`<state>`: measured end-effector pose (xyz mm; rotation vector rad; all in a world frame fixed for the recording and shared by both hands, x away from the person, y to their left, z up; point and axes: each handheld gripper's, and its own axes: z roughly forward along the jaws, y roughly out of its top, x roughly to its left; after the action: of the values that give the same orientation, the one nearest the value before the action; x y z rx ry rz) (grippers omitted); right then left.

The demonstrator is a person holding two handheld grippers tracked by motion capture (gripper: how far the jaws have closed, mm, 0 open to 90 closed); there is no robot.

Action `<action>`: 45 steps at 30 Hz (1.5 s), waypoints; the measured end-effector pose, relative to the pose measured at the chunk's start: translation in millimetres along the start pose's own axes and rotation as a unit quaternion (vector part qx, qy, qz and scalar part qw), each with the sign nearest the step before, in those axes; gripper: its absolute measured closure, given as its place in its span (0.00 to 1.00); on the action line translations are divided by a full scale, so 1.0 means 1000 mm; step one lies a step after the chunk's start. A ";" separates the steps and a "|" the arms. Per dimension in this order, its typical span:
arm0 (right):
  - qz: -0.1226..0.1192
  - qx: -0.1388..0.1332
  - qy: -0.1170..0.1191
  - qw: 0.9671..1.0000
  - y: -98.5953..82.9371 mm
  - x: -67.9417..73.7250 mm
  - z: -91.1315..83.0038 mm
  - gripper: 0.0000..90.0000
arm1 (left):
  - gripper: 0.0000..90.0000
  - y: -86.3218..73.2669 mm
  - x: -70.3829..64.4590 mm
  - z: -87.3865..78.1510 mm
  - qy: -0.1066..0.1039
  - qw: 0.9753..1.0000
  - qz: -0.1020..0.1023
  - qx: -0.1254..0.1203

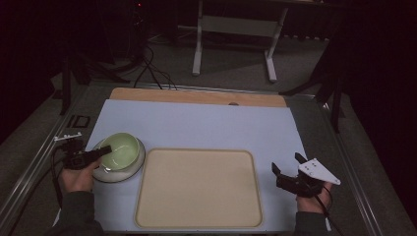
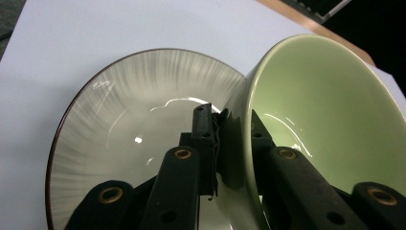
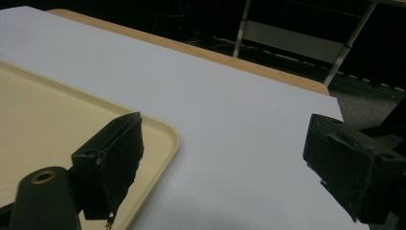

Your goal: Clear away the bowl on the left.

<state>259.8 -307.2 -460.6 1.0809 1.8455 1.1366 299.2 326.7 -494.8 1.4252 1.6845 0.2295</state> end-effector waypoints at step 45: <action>0.001 -0.007 -0.002 1.000 0.000 0.000 -0.002 0.15 | 0.90 0.007 -0.031 -0.019 -0.046 0.998 0.014 -0.046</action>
<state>258.2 -308.3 -459.5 1.0775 1.8317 1.1457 288.8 309.1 -463.9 1.3710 1.5602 0.2508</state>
